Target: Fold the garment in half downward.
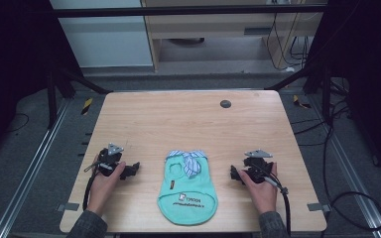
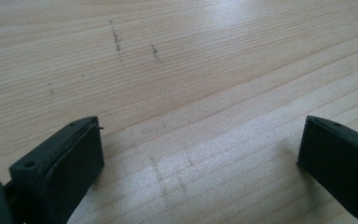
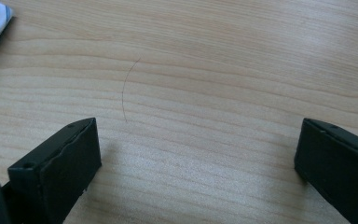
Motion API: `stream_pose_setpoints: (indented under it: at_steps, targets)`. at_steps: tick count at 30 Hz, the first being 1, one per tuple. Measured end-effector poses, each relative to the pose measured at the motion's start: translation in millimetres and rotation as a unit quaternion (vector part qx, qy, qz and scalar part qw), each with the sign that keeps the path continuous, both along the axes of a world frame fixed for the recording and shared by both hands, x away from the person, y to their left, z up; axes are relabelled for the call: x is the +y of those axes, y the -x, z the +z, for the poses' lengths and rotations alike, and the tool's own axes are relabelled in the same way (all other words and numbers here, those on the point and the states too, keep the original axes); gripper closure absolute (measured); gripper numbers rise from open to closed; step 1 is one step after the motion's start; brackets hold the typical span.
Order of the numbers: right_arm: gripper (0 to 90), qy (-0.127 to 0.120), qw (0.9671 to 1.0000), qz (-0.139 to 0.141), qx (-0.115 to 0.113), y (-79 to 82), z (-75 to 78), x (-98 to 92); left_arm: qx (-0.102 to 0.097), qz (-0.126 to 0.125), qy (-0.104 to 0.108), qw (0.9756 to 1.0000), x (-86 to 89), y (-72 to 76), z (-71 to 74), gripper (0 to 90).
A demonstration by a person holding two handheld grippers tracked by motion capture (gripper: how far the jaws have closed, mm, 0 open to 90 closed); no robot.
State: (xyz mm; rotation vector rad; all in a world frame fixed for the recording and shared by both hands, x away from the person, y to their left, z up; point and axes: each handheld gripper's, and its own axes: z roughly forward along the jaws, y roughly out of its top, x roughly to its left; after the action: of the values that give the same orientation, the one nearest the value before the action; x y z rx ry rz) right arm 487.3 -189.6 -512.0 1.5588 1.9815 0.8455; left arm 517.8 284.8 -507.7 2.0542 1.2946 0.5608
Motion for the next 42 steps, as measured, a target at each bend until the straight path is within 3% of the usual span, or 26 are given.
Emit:
stream_pose_setpoints:
  at_steps: [3,4,7,9,11,12,16,25,26,28,31,32,35,42]
  targets:
    - [12.0,0.009,0.9997,0.022,0.003,0.1,4.5,-0.3,0.013,-0.016,-0.001,0.9998,-2.4,-0.8,4.1,1.2]
    - [12.2,0.019,0.9994,0.030,-0.002,1.0,7.5,1.3,0.014,-0.020,0.003,0.9997,-3.8,-0.9,7.1,4.8]
    - [17.7,0.038,0.9970,0.067,0.001,0.7,19.0,8.1,0.013,-0.032,0.012,0.9993,-7.3,-1.7,15.5,4.1]
    - [22.4,0.045,0.9952,0.087,0.004,-0.6,28.6,13.6,0.010,-0.057,-0.006,0.9983,-15.2,-4.3,31.1,4.1]
    - [26.3,0.051,0.9938,0.099,0.004,-1.9,33.6,15.8,0.010,-0.063,-0.006,0.9980,-18.8,-5.7,35.4,5.0]
    - [31.6,0.057,0.9914,0.118,0.007,-5.2,42.5,20.6,0.016,-0.076,-0.003,0.9970,-24.8,-8.5,43.7,5.1]
    - [40.8,0.069,0.9864,0.147,0.021,-14.1,55.3,29.1,0.027,-0.096,-0.005,0.9950,-37.6,-13.1,55.6,7.9]
    - [60.8,0.059,0.9790,0.188,0.053,-35.2,63.6,47.9,0.042,-0.132,0.002,0.9903,-66.0,-18.8,65.5,19.4]
    - [65.8,0.051,0.9764,0.202,0.058,-40.6,65.0,54.9,0.045,-0.137,0.011,0.9895,-73.2,-20.5,67.0,25.4]
    - [70.3,0.041,0.9754,0.208,0.060,-44.6,66.5,60.8,0.050,-0.144,0.015,0.9882,-80.6,-22.7,68.0,31.0]
    - [74.4,0.033,0.9739,0.215,0.063,-49.5,67.7,67.8,0.057,-0.152,0.009,0.9867,-88.3,-25.4,68.2,41.1]
    - [77.8,0.025,0.9717,0.224,0.072,-54.9,68.0,76.1,0.063,-0.160,0.003,0.9851,-96.2,-29.5,66.7,43.6]
    - [79.6,0.021,0.9690,0.234,0.076,-61.4,67.7,85.5,0.070,-0.164,-0.011,0.9840,-106.3,-36.8,63.4,49.1]
    - [80.6,0.010,0.9681,0.233,0.093,-72.9,61.1,103.1,0.080,-0.162,-0.012,0.9835,-119.5,-45.0,54.5,56.7]
